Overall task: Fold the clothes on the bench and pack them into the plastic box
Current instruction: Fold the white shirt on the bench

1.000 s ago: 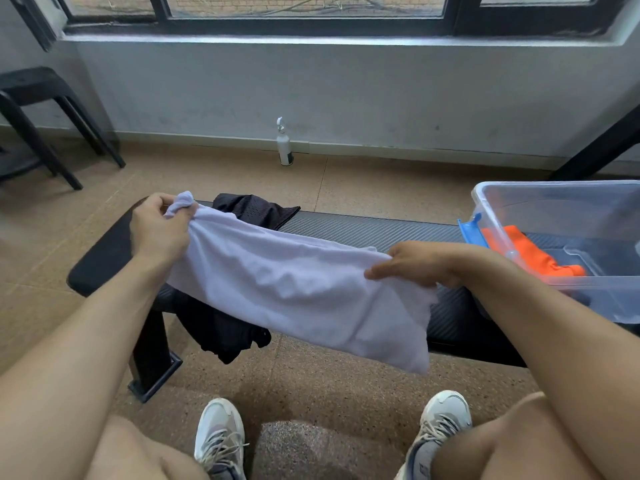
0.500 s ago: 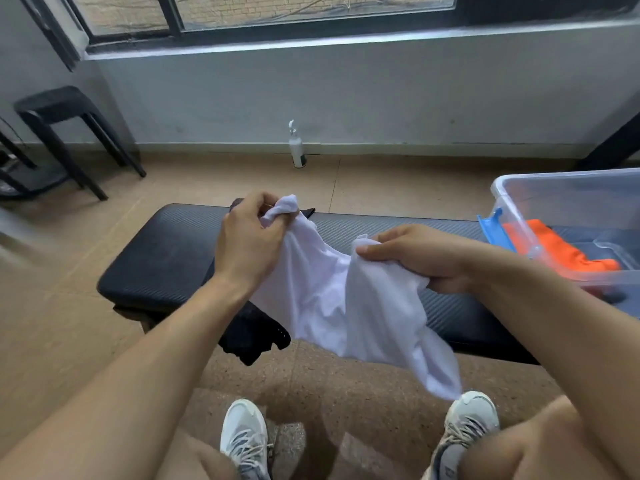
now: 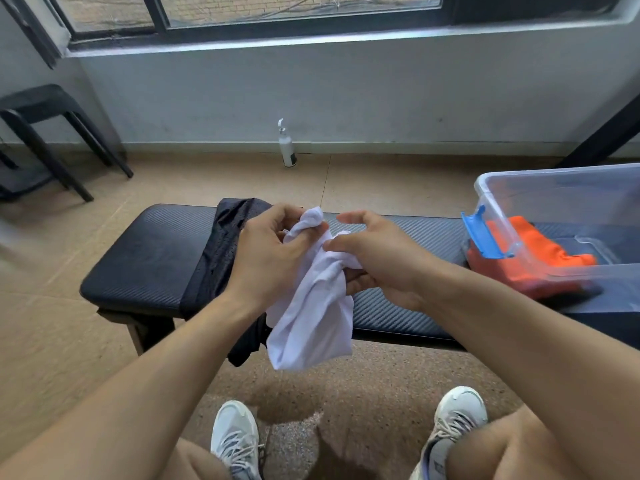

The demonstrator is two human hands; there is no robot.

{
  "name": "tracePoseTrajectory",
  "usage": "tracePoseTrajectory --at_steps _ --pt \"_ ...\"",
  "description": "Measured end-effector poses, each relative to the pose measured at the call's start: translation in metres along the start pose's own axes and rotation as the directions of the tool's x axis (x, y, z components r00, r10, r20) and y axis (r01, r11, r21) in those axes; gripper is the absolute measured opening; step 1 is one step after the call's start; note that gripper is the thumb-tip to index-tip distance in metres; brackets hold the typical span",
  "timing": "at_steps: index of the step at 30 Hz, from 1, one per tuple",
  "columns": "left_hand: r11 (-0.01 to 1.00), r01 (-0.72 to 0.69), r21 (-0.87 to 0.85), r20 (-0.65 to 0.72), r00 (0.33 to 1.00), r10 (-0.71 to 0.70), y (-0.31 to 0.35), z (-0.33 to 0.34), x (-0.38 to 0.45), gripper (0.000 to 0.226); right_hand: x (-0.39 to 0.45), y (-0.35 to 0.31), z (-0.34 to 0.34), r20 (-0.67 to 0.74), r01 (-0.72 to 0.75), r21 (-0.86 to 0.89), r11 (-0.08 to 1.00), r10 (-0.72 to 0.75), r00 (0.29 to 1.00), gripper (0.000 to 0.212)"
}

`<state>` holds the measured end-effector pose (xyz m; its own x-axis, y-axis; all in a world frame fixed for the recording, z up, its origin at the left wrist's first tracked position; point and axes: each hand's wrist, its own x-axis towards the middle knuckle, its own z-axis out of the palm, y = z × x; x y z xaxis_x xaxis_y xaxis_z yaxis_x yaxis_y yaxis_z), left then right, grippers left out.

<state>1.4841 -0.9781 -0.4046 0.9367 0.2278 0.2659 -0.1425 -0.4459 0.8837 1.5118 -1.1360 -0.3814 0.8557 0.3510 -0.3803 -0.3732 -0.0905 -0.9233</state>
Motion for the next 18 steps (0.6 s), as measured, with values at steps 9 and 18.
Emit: tracePoseTrajectory --at_steps 9,18 --pt "0.998 0.044 -0.053 -0.024 0.999 -0.045 0.004 0.000 0.001 0.009 0.005 0.002 -0.006 -0.129 0.145 -0.082 0.986 -0.155 0.980 0.045" --pt "0.996 0.087 -0.019 0.313 0.947 -0.077 0.015 0.000 -0.008 0.051 0.004 0.000 -0.005 -0.089 0.093 0.206 0.974 -0.076 0.993 0.037"
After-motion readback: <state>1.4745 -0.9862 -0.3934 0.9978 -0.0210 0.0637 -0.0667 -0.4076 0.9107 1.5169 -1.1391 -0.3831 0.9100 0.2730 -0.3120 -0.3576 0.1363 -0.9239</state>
